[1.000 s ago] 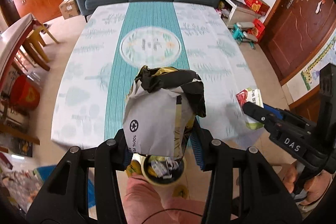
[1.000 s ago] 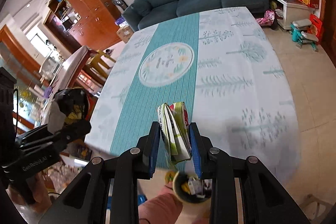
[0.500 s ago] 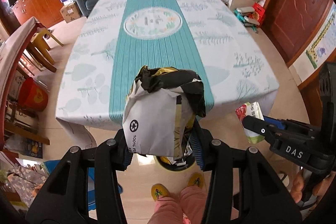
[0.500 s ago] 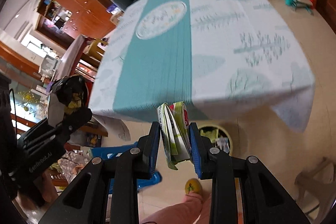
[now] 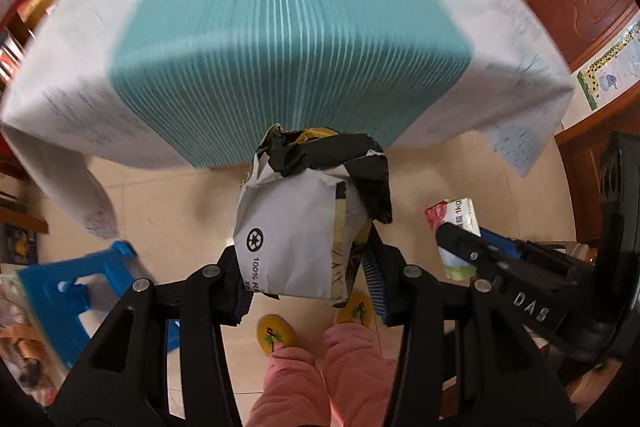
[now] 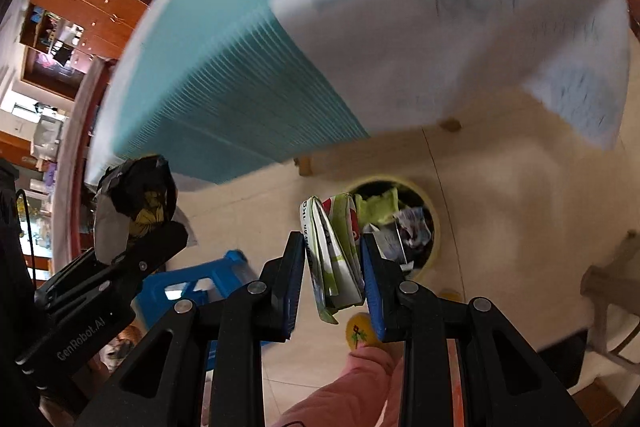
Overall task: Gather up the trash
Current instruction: 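Lift the black-and-white bag and green wrapper and carry them toward the bin, then lower both held items over the bin and open both grippers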
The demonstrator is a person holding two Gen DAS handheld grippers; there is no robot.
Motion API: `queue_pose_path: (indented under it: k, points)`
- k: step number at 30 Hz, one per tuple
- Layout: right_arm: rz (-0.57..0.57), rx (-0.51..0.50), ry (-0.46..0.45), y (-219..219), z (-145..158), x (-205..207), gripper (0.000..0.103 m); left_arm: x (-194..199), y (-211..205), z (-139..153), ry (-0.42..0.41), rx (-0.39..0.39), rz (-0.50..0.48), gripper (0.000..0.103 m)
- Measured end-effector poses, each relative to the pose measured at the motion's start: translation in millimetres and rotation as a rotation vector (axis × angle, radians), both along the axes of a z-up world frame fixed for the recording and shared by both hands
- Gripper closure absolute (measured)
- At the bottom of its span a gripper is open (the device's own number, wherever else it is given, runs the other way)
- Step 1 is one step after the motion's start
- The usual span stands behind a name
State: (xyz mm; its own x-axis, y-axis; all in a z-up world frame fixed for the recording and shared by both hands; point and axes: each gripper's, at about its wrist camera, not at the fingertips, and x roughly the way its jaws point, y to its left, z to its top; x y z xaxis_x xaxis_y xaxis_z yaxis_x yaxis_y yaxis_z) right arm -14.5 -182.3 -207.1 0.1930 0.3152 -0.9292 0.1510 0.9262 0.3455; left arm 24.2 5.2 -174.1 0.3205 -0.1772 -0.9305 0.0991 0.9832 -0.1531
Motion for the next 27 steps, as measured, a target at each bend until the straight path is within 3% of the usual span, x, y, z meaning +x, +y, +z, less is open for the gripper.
queue_pose_path:
  k: [10,17,24,27]
  points:
    - [-0.064,0.009,0.049,-0.3,-135.4,-1.5,0.074,14.1,-11.8,-144.8,0.064,0.041,-0.017,0.059]
    - [-0.063,0.019,0.080,-2.0,-218.5,3.6,0.071,27.8,-15.1,-221.1,0.075,0.061,-0.009,0.056]
    - [-0.064,0.041,0.100,-8.4,-268.1,8.4,0.049,40.3,-25.8,-271.8,0.072,0.084,-0.026,0.040]
    - [-0.080,0.033,0.098,-13.0,-281.4,10.3,0.037,43.9,-24.2,-285.2,0.061,0.100,-0.001,0.023]
